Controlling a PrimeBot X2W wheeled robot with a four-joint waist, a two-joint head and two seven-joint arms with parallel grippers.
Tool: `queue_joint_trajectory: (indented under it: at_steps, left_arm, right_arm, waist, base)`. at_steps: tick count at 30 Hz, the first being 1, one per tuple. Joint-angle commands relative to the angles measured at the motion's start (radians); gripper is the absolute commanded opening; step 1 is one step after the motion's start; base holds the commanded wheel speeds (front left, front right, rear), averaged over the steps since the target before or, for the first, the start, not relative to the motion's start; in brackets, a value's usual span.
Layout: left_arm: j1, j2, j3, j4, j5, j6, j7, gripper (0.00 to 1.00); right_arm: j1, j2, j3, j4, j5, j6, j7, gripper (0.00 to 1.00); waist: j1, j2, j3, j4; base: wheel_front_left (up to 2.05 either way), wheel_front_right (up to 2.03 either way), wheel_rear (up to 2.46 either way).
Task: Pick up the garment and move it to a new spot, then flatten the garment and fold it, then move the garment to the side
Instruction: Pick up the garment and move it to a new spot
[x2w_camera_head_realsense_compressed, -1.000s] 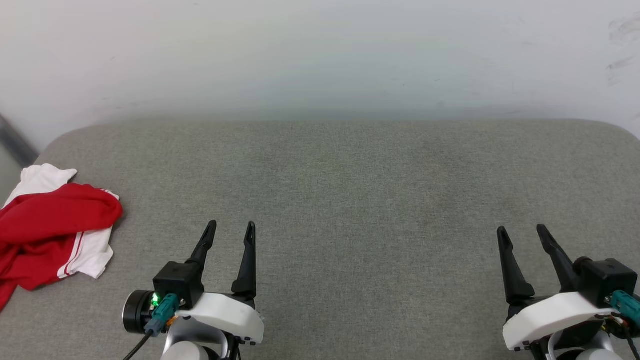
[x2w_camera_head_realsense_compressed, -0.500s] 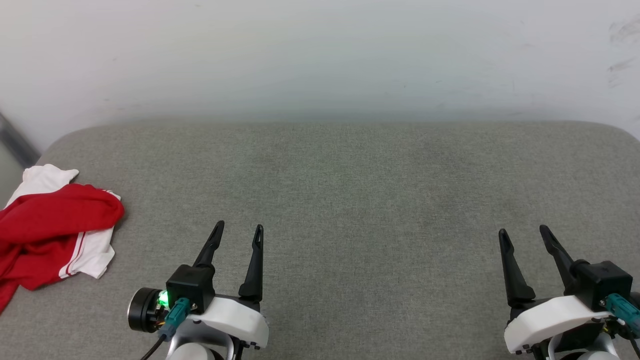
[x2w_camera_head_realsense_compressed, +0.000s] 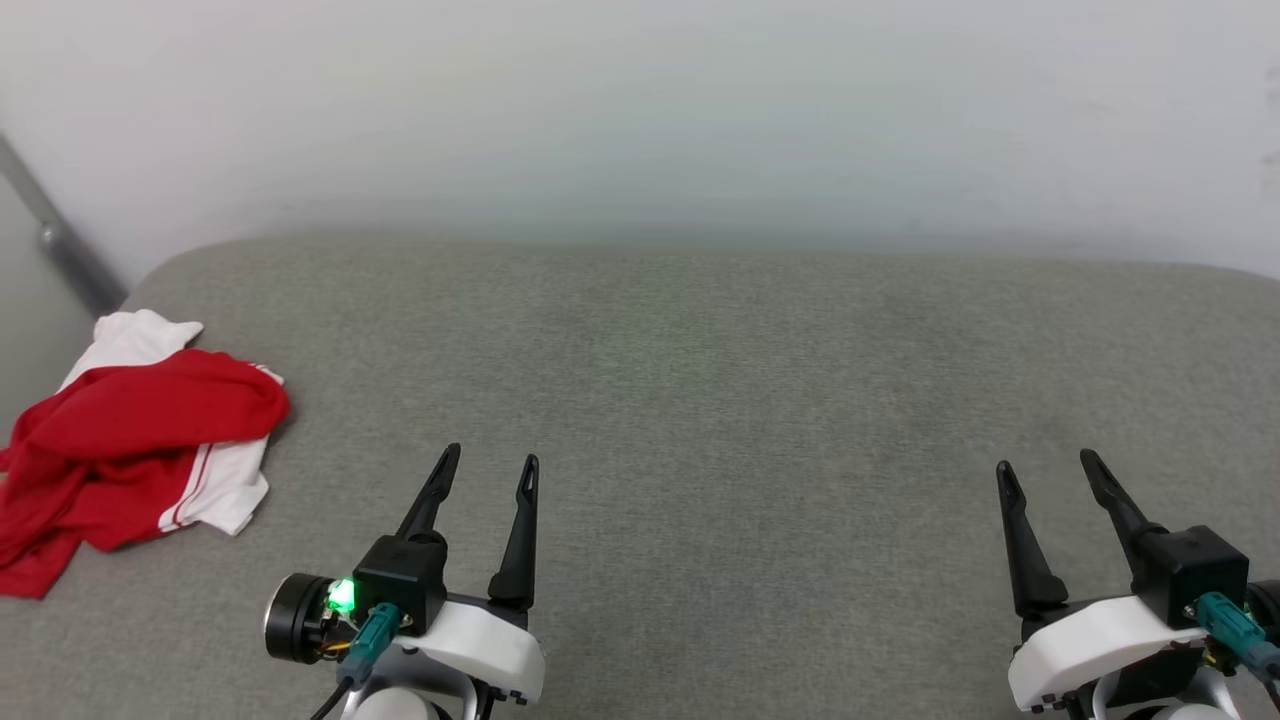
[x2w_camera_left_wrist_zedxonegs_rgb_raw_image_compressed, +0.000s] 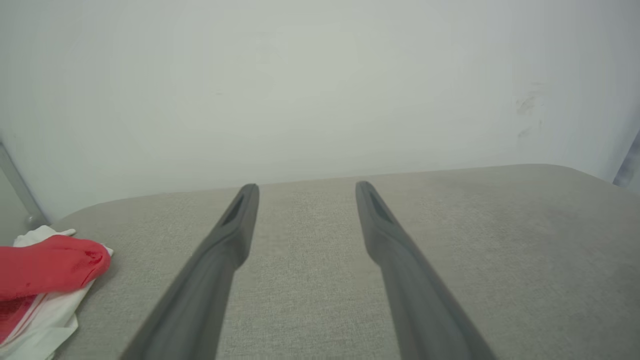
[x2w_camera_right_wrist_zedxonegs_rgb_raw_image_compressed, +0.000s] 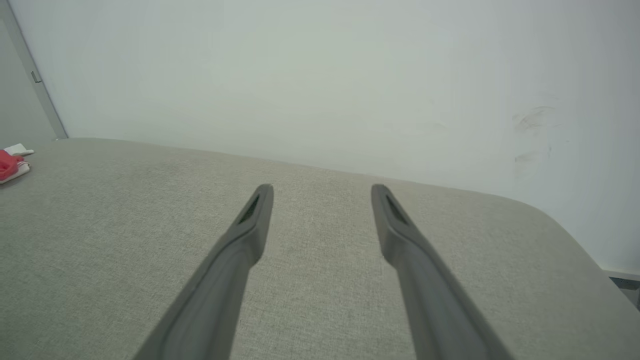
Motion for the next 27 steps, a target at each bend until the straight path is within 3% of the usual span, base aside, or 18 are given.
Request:
queue_joint_trajectory:
  at_steps: [1, 27]
  left_arm:
    - [-0.009, -0.003, 0.003, 0.002, 0.013, -0.003, -0.008, 1.00]
    - [-0.008, -0.013, 0.123, 0.036, -0.009, -0.001, -0.006, 1.00]
  right_arm:
    - [0.011, 0.003, 0.002, -0.004, -0.018, -0.001, -0.005, 1.00]
    - [-0.022, 0.002, 0.085, 0.016, 0.048, -0.001, -0.015, 1.00]
  waist:
    - [0.0000, 0.0000, -0.001, 0.019]
    - [0.0000, 0.0000, 0.008, 0.395]
  base:
    - [0.00, 0.00, 0.00]
    - [0.00, 0.00, 0.00]
